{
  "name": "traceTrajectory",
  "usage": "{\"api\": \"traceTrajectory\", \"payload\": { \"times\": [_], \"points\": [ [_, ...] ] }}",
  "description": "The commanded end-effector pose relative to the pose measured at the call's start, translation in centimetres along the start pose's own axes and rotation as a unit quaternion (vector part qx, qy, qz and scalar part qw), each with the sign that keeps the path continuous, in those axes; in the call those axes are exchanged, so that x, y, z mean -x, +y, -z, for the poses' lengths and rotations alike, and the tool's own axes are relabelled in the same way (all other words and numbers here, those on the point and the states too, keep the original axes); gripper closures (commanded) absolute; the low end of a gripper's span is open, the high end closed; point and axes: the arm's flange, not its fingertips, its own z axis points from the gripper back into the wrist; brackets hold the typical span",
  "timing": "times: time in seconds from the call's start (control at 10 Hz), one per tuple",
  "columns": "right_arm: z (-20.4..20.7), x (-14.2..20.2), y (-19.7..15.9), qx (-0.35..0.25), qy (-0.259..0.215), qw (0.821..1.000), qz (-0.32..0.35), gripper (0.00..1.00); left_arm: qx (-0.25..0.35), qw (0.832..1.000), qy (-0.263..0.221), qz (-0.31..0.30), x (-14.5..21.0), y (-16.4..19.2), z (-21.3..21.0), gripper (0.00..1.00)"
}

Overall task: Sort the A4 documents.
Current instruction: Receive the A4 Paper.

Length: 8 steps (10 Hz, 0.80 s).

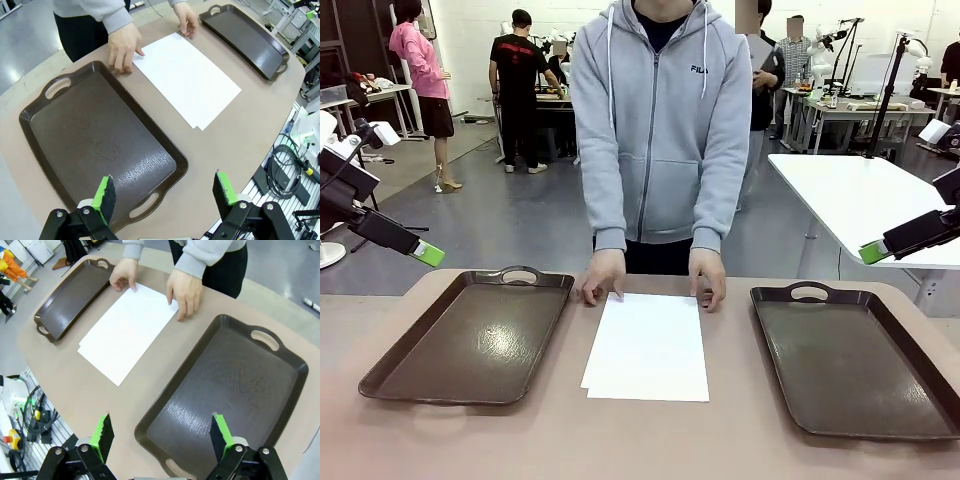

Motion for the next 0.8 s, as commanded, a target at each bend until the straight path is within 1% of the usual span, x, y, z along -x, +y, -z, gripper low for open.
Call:
{"api": "traceTrajectory", "payload": {
  "times": [0.0, 0.7],
  "points": [
    [0.09, -0.03, -0.01, -0.008, -0.003, 1.000, 0.001, 0.00, 0.002, 1.000, -0.001, 0.000, -0.01, -0.03, 0.02, 0.00],
    [0.09, -0.03, -0.01, -0.008, -0.003, 1.000, 0.001, 0.00, 0.002, 1.000, -0.001, 0.000, -0.01, -0.03, 0.02, 0.00]
  ]
}}
